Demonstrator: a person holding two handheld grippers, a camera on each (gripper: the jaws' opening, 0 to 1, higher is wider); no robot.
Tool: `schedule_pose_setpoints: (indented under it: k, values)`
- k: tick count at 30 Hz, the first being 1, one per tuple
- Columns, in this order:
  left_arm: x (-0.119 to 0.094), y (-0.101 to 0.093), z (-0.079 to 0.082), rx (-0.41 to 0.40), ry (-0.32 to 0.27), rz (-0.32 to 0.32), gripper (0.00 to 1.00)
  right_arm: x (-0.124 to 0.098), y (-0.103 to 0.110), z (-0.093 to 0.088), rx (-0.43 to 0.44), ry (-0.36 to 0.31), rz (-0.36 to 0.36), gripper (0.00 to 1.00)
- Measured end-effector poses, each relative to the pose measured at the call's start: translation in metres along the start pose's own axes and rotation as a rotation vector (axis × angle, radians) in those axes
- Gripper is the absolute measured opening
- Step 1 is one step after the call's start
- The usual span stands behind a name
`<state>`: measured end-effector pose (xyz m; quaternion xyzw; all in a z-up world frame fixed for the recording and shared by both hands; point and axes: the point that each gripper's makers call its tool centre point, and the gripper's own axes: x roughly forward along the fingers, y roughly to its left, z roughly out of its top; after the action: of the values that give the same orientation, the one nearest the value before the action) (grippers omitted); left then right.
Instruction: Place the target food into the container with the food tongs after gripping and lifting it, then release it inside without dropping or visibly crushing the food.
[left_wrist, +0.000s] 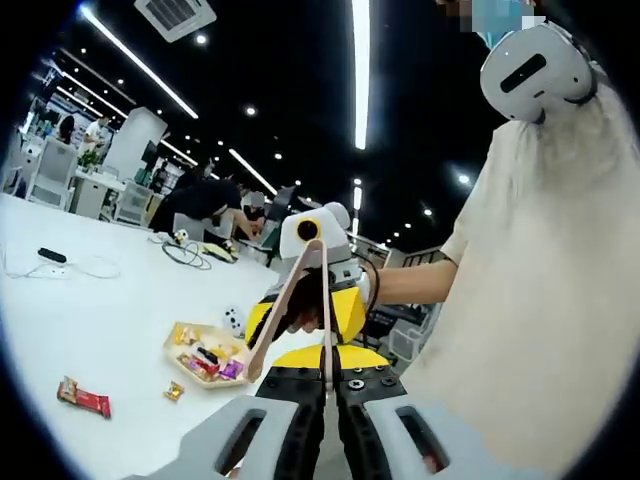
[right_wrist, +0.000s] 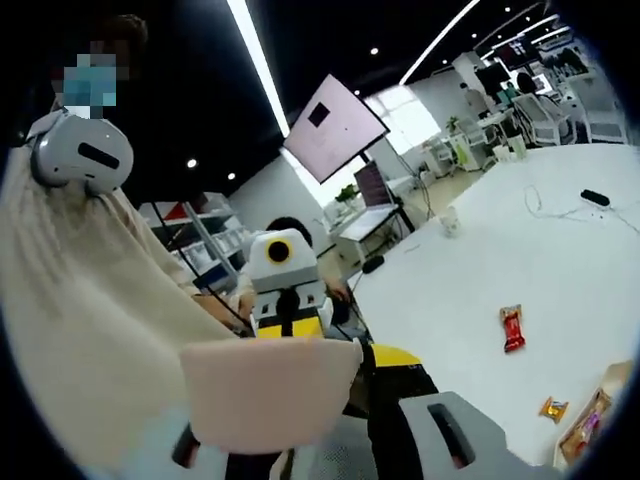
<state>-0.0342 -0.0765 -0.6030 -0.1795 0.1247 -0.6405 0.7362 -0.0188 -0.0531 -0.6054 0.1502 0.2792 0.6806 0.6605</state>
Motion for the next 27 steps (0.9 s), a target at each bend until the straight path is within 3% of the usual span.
schedule_pose_setpoints:
  k: [14,20,24,27]
  values:
    - [-0.005,-0.004,-0.002,-0.033,-0.001,-0.016,0.0,0.004,0.002,0.001,-0.045,-0.002,0.003,0.28]
    - [-0.007,0.005,-0.002,0.008,-0.007,0.048,0.02,0.003,-0.007,0.001,-0.054,-0.012,-0.032,0.26]
    - [-0.009,0.016,-0.009,0.01,0.052,0.114,0.06,0.001,-0.017,-0.002,-0.067,0.01,-0.093,0.26]
    - [-0.012,0.02,-0.01,0.017,0.065,0.138,0.12,-0.007,-0.029,-0.004,-0.069,0.022,-0.145,0.26]
